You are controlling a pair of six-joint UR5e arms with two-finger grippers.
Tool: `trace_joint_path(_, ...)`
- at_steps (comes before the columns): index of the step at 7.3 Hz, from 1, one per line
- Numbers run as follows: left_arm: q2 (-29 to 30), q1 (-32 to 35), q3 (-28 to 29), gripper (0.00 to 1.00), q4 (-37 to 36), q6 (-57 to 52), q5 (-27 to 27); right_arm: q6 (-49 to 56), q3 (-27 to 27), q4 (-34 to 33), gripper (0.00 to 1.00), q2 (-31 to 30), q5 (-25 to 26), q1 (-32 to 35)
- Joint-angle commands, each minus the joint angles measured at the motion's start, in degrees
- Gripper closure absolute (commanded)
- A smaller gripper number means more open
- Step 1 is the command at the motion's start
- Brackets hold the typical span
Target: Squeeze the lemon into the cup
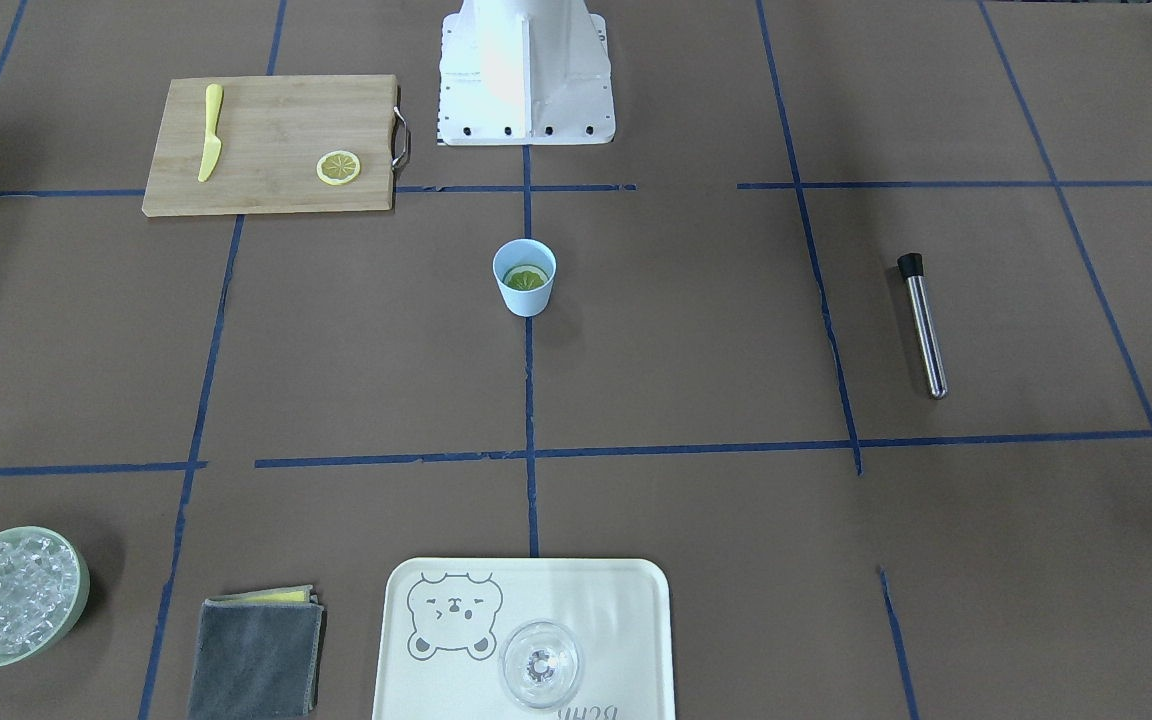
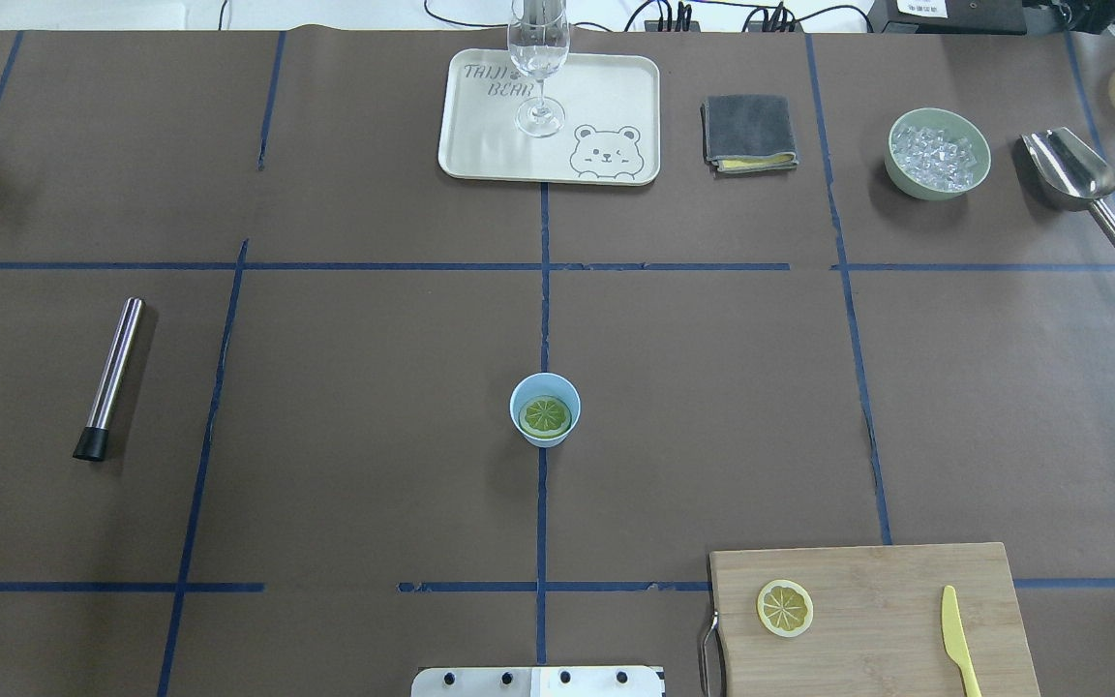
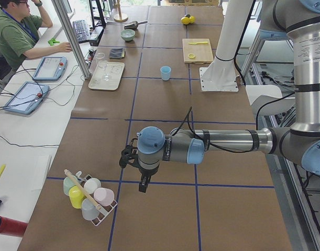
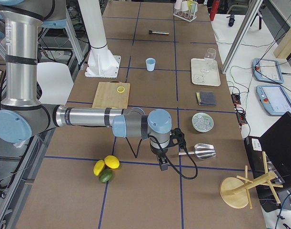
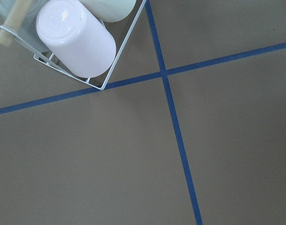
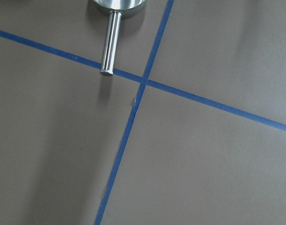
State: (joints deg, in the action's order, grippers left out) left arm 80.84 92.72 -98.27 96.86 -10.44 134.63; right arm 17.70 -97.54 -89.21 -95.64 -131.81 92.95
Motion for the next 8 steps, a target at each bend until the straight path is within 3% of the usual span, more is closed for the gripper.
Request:
trace_joint_path(1,-0.2,0.0,0.6,0.0,0.0,0.1,-0.1,0.1,0.1,1.9,0.0,-0.8,0.0,0.0)
trace_joint_path(4,-0.5,0.0,1.6,0.0,0.0,0.2,-0.1,0.1,0.6,11.1,0.0,-4.5,0.2,0.0)
trace_joint_path(8,-0.4,0.0,2.4,0.0,0.0,0.2,-0.1,-0.7,0.6,10.9,0.0,-3.9,-0.7,0.0)
